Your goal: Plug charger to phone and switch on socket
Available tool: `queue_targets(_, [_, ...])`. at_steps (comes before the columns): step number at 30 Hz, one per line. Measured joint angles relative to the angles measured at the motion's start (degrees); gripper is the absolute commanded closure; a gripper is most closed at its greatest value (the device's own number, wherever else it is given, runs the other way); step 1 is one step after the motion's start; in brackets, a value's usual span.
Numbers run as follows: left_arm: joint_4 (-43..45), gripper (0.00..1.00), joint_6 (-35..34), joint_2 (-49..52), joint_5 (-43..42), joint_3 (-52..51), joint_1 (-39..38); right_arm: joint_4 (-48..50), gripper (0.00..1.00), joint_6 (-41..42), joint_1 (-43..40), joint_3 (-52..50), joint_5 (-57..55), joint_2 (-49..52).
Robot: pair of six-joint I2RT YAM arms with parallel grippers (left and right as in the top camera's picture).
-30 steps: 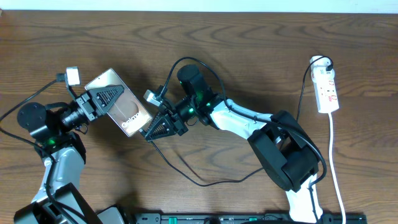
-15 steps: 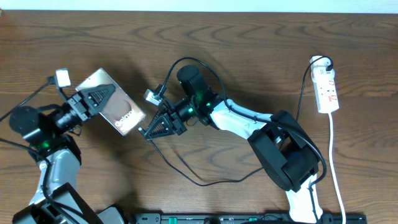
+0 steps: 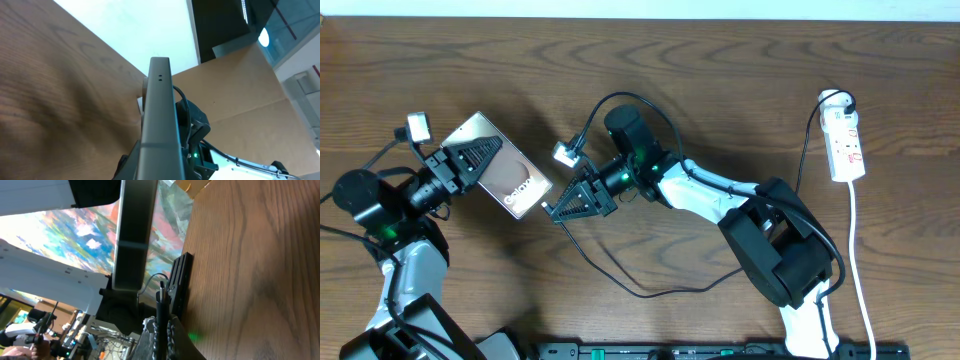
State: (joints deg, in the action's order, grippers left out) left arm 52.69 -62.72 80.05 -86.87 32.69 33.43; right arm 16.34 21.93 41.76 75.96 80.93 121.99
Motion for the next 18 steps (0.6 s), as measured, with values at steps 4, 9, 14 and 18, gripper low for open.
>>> queue_targets(4, [-0.26,0.93,1.09,0.98,-0.02,0.02,0.00,0.24,0.98,0.02,0.00,0.00,0.02,0.00])
queue_targets(9, [-0.42,0.93,2.56,2.47,-0.04,0.02,0.00,0.63,0.99,0.02,0.00,0.00,0.11,0.00])
queue_targets(14, [-0.42,0.93,3.78,2.80,-0.02,0.02,0.00,0.66,0.98,0.02,0.00,0.00,0.35,0.00])
queue_targets(18, [-0.42,0.93,4.28,2.80,-0.02,0.02,0.00,0.66,0.99,0.02,0.00,0.00,0.39,0.00])
